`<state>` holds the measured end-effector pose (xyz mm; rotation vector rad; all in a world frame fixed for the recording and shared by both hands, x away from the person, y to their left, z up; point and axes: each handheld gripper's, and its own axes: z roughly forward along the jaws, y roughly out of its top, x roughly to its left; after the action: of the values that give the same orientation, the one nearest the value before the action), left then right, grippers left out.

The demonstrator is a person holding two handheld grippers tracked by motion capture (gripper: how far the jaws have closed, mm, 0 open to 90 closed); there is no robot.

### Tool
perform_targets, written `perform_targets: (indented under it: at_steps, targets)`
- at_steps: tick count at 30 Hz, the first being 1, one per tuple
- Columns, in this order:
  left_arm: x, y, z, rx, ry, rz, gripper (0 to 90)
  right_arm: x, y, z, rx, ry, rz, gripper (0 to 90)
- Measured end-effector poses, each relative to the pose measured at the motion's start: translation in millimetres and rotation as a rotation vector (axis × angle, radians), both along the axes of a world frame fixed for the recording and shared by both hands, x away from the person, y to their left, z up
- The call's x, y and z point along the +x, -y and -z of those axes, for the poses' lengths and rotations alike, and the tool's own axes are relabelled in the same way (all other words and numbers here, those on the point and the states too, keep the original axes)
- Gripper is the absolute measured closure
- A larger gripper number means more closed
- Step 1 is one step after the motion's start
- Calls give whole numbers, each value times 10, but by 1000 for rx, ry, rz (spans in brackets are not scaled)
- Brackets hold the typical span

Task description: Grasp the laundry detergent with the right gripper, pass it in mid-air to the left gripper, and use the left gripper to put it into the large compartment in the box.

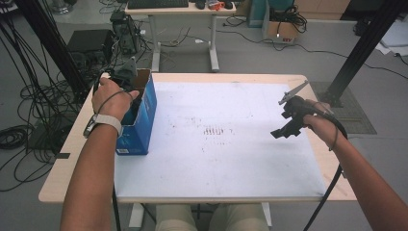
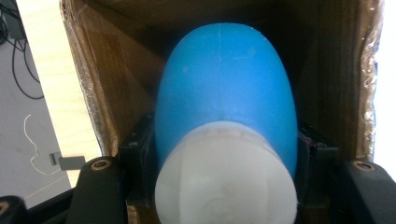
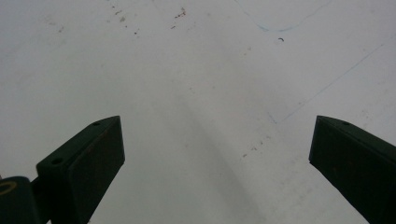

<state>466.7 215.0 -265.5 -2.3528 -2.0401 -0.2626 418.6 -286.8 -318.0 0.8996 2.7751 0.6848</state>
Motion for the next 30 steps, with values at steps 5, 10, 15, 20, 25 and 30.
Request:
perform_targets:
  at_steps: [5, 10, 15, 20, 25, 30]
  targets:
    - [2, -3, 0, 0, -1, -2, 374, -4, 12, -4, -2, -3, 6, 31]
    - [-1, -7, 0, -3, 2, -3, 374, -3, 13, -3, -1, -4, 5, 32]
    - [-6, -8, 6, -4, 12, -10, 374, 6, 14, 0, 2, -1, -5, 31]
    - [-8, -4, 2, -7, 7, -12, 374, 0, 13, -5, 0, -4, 1, 32]
    - [-9, -2, 1, -6, 6, -11, 374, 0, 16, -6, 0, -4, -1, 32]
    - [-7, -8, 4, -4, 9, -12, 374, -2, 17, 11, 27, 2, 8, 32]
